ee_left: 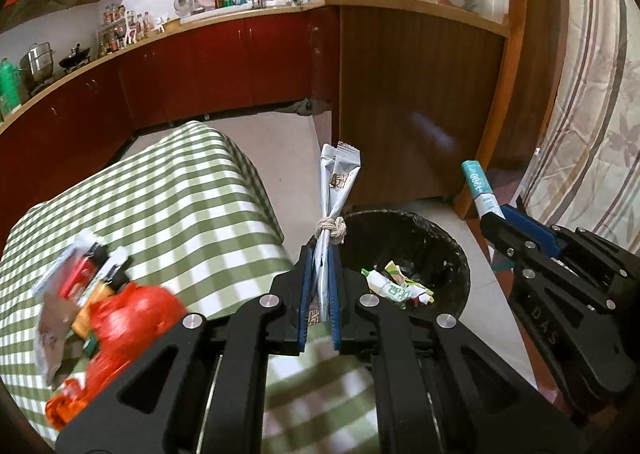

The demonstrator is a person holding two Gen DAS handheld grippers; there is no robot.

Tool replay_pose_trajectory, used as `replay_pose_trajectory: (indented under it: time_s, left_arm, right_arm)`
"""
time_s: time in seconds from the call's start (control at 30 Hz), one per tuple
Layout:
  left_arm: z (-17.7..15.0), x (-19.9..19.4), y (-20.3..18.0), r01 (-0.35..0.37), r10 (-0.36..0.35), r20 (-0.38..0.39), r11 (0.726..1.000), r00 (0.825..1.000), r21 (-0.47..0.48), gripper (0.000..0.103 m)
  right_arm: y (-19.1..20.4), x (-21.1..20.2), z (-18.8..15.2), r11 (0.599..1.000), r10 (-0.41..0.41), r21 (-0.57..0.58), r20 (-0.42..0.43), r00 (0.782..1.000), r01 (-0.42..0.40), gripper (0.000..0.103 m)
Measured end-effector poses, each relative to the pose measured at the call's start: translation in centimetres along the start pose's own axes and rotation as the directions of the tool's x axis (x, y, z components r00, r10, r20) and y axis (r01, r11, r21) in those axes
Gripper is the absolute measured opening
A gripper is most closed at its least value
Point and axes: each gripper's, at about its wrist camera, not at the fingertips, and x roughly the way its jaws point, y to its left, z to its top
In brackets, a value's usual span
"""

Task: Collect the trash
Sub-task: 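Carry the paper packet with the left tool while the right tool carries the blue tube to the bin, then open both tools over the black bin to drop the items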

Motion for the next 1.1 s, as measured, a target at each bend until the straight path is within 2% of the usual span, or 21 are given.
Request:
replay_pose_trajectory:
  time_s: [0.13,0.23,0.27,0.3,0.37,0.47,0.8,1.1]
  left_arm:
    - [0.9,2.3,-0.8,0.0,0.0,-0.041,1.0,0.999,0.001,0.011]
    - [1.2,3.4,-0.9,-0.004,0.003,-0.066,1.0,0.998,-0.016,0.013]
    - [1.2,3.6,-0.9,0.0,-0.002,-0.072,1.0,0.997,-0.021,0.016]
    - [1.2,3.6,-0.8,0.002,-0.004,-0.073,1.0,0.997,-0.026,0.025]
    - [1.2,3.5,-0.5,0.002,-0.004,-0.064,0.999,0.998,-0.038,0.036]
    - [0.9,2.9,-0.1,-0.009,0.007,-0.057,0.999,0.998,-0.036,0.036]
    - [-2.2,-2.8,4.2,-0.037,0.033,-0.05,0.996,0.998,-0.08,0.037]
    - [-7.0,-8.3,10.0,-0.143,0.135,-0.07,0.982,0.988,-0.121,0.041]
  right_arm:
    - [-0.9,1.6,0.2,1.0,0.009,0.016,-0.014,1.0,-0.009,0.016]
    - [-1.3,2.4,0.3,1.0,0.004,0.023,-0.025,1.0,-0.003,0.028]
    - [-1.3,2.5,0.3,1.0,0.003,0.028,-0.023,1.0,-0.002,0.031]
    - [-1.3,2.5,0.2,1.0,0.003,0.03,-0.021,1.0,-0.002,0.033]
    - [-1.2,2.5,0.2,1.0,-0.004,0.026,-0.023,1.0,0.004,0.034]
    - [-1.0,2.1,0.0,0.999,-0.007,0.037,-0.026,1.0,0.008,0.036]
    - [2.3,-1.5,-1.4,0.999,0.015,0.045,-0.04,0.999,-0.013,0.041]
    - [8.0,-4.3,-3.7,0.995,0.102,-0.009,-0.066,0.993,-0.103,0.041]
